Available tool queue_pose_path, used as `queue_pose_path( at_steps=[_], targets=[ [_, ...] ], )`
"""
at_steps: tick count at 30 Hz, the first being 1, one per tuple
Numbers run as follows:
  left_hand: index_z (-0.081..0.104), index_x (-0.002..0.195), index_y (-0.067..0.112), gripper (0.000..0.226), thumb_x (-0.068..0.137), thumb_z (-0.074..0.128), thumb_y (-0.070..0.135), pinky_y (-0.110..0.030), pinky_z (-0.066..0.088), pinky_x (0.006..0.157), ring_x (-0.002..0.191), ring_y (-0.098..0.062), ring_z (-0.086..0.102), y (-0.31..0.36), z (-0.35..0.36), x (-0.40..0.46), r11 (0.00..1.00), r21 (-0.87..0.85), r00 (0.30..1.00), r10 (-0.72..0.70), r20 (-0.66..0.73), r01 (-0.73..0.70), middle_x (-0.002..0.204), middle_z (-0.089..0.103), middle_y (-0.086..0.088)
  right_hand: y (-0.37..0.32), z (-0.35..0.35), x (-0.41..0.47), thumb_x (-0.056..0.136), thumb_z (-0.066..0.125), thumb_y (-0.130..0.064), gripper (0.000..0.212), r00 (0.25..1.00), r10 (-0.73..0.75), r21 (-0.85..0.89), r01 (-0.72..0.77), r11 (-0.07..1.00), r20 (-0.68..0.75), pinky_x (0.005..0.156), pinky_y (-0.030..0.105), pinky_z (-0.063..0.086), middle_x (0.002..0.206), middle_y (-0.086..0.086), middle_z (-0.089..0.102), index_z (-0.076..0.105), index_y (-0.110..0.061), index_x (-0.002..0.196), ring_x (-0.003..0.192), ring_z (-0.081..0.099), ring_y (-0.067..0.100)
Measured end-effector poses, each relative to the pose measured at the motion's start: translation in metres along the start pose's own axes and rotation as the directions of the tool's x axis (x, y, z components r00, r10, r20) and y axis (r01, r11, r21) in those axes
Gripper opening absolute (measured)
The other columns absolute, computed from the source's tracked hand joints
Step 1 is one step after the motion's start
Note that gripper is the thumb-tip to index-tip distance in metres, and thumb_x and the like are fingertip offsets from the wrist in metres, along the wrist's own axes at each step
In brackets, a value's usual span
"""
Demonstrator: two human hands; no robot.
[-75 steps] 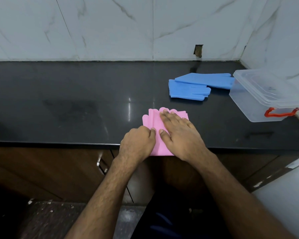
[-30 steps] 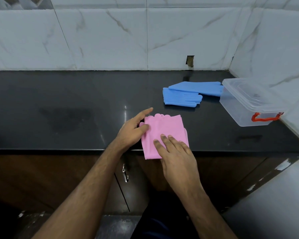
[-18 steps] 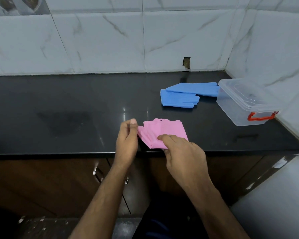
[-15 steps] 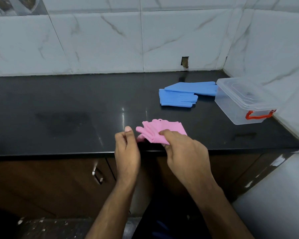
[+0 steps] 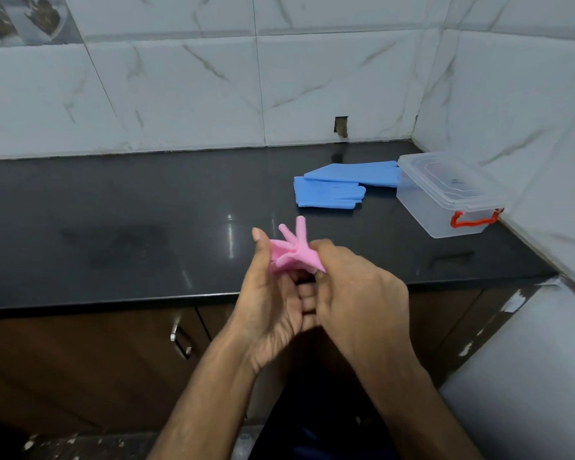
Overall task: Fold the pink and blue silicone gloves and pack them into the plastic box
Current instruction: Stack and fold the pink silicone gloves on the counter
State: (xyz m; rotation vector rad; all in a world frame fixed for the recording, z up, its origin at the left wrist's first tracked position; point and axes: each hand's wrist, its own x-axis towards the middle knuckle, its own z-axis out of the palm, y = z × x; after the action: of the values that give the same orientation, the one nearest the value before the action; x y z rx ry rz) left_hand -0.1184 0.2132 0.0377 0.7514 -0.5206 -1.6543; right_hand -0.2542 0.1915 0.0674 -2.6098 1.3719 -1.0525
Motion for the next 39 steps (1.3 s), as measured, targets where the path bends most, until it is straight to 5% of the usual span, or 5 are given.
queue_pose_path(
  at_steps=[10,17,29,34,39],
  targets=[
    [0.069,0.122,0.005,0.051,0.091,0.074,0.046,-0.050,0.058,0.092,0.113,-0.033,0.069,0.033,0.011,0.007,0.970,-0.214,0.992,0.101,-0.079,-0.116,0.125,0.068,-0.014,0.007,-0.018,-0.009,0.083,0.080,-0.020,0.034,0.925,-0.338,-0.084,0.356,0.931,0.174,0.081,0.039,0.061,0.115,-0.003,0.077,0.075,-0.025,0.117,0.102,0.074,0.021],
    [0.061,0.139,-0.002,0.112,0.074,0.057,0.089,-0.057,0.046,0.110,0.130,-0.042,0.060,0.031,-0.020,0.001,0.946,-0.317,0.998,0.065,-0.024,-0.070,0.140,0.061,-0.024,0.037,-0.030,0.006,0.103,0.053,-0.019,0.045,0.750,-0.503,0.031,0.544,0.838,0.430,0.120,0.040,0.025,0.152,-0.015,0.051,0.052,-0.041,0.142,0.147,0.040,0.016],
    [0.057,0.140,-0.008,0.116,0.065,0.078,0.079,-0.050,0.064,0.071,0.103,-0.042,0.074,0.001,-0.020,0.030,0.873,-0.390,0.955,-0.254,0.151,0.293,0.131,0.065,-0.030,0.046,-0.101,0.081,0.092,0.061,-0.037,0.023,0.659,-0.676,-0.221,0.750,0.624,0.329,0.080,0.036,0.032,0.140,-0.006,0.058,0.070,-0.046,0.111,0.108,0.051,0.025],
    [0.067,0.128,-0.009,0.090,0.077,0.078,0.064,-0.049,0.060,0.088,0.109,-0.042,0.072,0.014,0.003,0.031,0.878,-0.317,0.924,-0.288,0.253,0.360,0.126,0.069,-0.029,0.042,-0.118,0.096,0.099,0.059,-0.027,0.031,0.557,-0.658,-0.125,0.803,0.583,0.507,0.064,0.030,0.026,0.120,-0.020,0.066,0.065,-0.047,0.121,0.087,0.039,0.015],
    [0.082,0.091,0.007,0.061,0.044,0.106,0.037,-0.031,0.062,0.057,0.070,-0.022,0.079,0.005,0.013,0.031,0.999,-0.028,1.000,-0.018,0.019,0.019,0.083,0.080,-0.011,0.054,-0.127,0.094,0.105,0.049,-0.031,0.043,0.643,-0.559,-0.134,0.710,0.691,0.523,0.067,0.030,0.042,0.138,-0.026,0.050,0.042,-0.059,0.137,0.118,0.050,0.008]
  ],
)
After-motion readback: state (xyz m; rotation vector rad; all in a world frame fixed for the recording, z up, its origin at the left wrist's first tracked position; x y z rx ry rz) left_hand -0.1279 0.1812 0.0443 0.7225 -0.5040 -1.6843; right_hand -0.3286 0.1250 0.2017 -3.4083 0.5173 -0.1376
